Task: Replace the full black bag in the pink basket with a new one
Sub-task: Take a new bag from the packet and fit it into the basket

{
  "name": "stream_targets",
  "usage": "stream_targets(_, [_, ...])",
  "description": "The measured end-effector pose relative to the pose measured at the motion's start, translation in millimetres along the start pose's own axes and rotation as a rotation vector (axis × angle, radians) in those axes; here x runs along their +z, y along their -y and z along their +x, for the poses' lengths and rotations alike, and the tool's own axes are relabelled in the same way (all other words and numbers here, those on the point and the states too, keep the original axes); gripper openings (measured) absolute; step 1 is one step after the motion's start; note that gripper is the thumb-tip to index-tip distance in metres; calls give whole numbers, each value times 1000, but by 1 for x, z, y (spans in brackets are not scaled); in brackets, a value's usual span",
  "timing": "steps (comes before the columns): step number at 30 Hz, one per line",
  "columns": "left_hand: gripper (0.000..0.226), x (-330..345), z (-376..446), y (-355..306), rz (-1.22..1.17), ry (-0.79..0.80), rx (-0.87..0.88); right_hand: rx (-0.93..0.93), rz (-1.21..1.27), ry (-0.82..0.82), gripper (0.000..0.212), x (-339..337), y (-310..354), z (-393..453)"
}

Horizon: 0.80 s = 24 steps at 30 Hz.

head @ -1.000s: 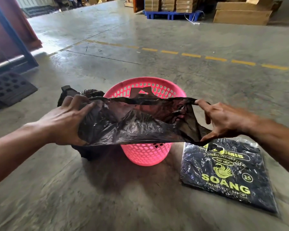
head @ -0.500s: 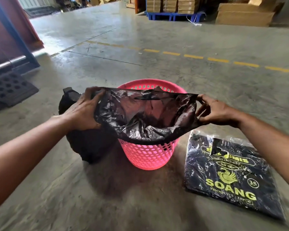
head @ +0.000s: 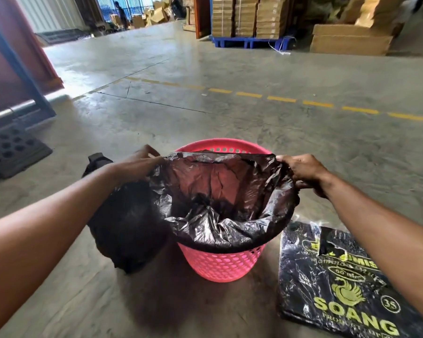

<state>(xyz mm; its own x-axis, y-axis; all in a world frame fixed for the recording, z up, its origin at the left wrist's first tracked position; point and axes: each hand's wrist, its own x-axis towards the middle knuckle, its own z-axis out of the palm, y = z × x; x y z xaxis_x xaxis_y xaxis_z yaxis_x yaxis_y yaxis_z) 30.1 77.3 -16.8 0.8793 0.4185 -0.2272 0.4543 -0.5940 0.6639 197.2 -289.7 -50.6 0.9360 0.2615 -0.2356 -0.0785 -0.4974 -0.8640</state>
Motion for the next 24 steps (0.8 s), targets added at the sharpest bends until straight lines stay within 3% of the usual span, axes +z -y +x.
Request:
stream_targets(2, [45,8,8,-1,115,-28,66,-105,-275,-159,43,2,1,6])
stream_targets(4, [49,15,15,1,90,2,150,-336,-527,-327,41,3,9,8])
stream_targets(6, [45,23,19,2,-72,-14,183,-603,-615,-296,38,7,19,7])
stream_targets(8, [35,32,21,1,-207,-99,171,-689,-617,-173,43,14,23,11])
stream_targets(11, [42,41,25,9,-321,-215,94,-520,-597,2,32,24,21,20])
stream_targets(13, [40,41,27,11,-374,-217,56,-455,-628,63,35,26,19,25])
stream_targets(18, [29,44,26,7,-423,-146,42,-494,-355,-120,6,25,19,30])
stream_targets(24, [23,53,26,4,-557,-49,69,-353,-69,-150,27,18,12,54])
